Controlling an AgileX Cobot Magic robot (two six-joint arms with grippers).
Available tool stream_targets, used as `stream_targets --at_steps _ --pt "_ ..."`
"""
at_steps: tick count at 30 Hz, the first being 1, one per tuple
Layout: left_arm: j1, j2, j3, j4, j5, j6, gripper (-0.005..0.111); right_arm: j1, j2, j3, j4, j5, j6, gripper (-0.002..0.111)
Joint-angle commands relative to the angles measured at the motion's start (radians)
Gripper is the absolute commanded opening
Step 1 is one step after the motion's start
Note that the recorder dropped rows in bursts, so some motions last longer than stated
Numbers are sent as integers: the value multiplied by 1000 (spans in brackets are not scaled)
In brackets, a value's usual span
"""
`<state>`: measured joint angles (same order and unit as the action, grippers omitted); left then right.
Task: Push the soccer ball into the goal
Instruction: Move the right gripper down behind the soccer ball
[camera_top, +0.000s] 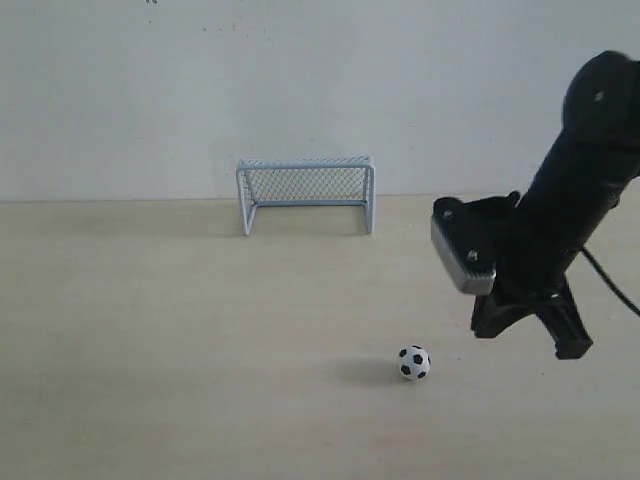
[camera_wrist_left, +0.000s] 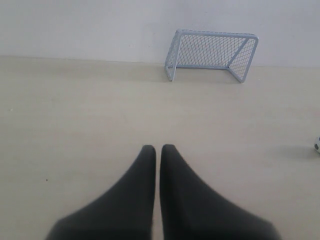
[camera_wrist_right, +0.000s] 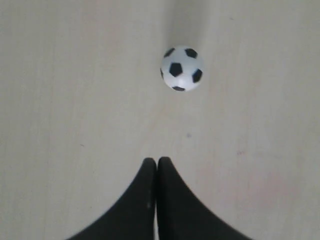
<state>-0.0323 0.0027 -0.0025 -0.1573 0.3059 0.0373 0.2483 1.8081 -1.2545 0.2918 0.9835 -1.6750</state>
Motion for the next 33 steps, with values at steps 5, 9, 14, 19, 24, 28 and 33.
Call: stream_targets --at_steps 5,9,14,19,24,28,33 --pt "2 -3 3 -10 -2 -8 4 171 112 -4 -155 13 -28 0" --pt "2 -3 3 -10 -2 -8 4 190 143 -4 -179 -22 -28 0" --pt "2 -3 3 -10 -2 -8 4 190 148 -4 -179 -106 -28 0" --pt "2 -3 3 -10 -2 -8 4 190 159 -5 -182 -131 -28 0" --pt "2 -3 3 -10 -2 -8 4 190 181 -5 -185 -143 -34 0" --pt "2 -3 3 -10 -2 -8 4 190 181 -5 -185 -143 -40 0" --pt "2 -3 3 -10 -2 -8 4 190 181 -5 -172 -77 -40 0"
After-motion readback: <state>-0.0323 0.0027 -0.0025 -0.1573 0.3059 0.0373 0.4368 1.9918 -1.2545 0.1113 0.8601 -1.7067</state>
